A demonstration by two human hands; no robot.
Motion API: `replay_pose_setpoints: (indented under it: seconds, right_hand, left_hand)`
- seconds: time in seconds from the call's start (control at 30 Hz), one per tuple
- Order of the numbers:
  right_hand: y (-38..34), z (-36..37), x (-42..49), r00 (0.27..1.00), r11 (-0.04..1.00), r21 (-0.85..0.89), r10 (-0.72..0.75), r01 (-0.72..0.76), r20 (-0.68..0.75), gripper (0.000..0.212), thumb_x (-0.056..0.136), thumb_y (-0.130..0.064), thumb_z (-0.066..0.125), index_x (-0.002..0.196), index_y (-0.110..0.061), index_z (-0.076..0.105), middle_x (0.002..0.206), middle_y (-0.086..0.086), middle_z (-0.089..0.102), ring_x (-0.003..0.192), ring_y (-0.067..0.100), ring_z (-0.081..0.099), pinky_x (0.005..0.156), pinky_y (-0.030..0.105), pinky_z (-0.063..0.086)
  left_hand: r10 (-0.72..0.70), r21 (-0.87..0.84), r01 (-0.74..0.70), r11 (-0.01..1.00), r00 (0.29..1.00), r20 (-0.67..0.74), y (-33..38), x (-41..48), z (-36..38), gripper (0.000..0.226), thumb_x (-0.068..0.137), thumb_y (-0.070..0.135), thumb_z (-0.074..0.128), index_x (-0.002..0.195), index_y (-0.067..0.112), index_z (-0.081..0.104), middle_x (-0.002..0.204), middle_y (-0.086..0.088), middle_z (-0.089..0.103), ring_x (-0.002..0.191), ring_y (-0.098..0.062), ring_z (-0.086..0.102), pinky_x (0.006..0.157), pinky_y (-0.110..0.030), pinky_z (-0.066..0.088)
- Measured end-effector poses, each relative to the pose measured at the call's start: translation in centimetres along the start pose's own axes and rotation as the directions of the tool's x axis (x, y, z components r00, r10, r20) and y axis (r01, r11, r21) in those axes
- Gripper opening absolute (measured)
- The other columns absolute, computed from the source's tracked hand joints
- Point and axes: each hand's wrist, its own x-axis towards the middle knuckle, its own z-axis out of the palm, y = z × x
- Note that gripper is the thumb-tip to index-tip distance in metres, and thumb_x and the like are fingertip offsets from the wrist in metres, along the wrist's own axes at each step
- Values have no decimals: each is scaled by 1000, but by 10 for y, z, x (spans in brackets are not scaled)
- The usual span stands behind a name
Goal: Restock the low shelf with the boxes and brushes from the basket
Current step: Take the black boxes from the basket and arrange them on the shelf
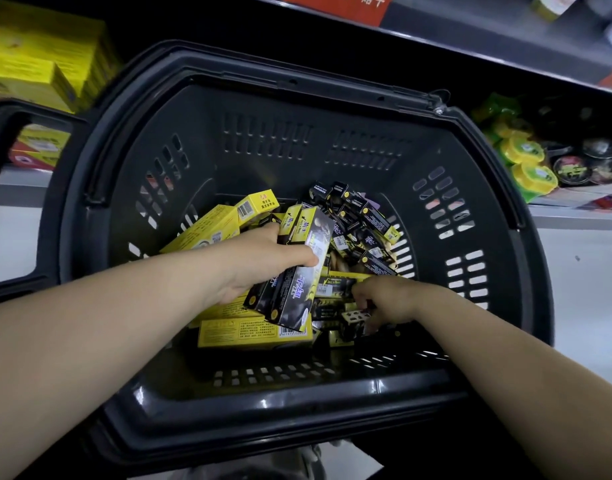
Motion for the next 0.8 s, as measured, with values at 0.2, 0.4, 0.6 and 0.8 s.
replay_pose_setpoints:
  seconds: [0.2,0.4,0.6,0.8]
  right_hand:
    - [-4,-42,-44,900,788,586,101,187,-423,25,87,-35,63,103,-17,55,93,4,66,82,21,61,74,33,49]
    - [-18,-56,-74,892,-41,922,274,385,-360,49,95,-33,51,138,-11,44,132,9,58,122,25,54,107,49,38]
    - [-36,-55,-87,905,-314,849,122,425,-408,36,102,-23,33,122,-7,58,115,14,67,107,28,65,92,44,52]
    - [-48,-65,-99,890,-344,822,148,455,-430,39,101,-29,34,120,-11,62,115,12,68,106,29,65,91,48,52]
  left_hand:
    - [57,-85,-58,995,998,-15,13,11,10,55,76,37,71,120,18,43,112,4,59,101,-11,57,93,-29,42]
    - [168,-327,-177,928,984,-57,42,24,30,65,77,45,70,131,19,45,115,0,67,104,-18,65,94,-37,50]
    - [242,-395,-266,879,964,-110,50,20,35,47,76,45,70,114,23,55,94,3,75,89,-15,71,81,-35,56]
    - [323,-182,-360,915,924,-205,62,4,21,104,52,72,70,140,28,34,133,4,56,122,-19,52,105,-46,39]
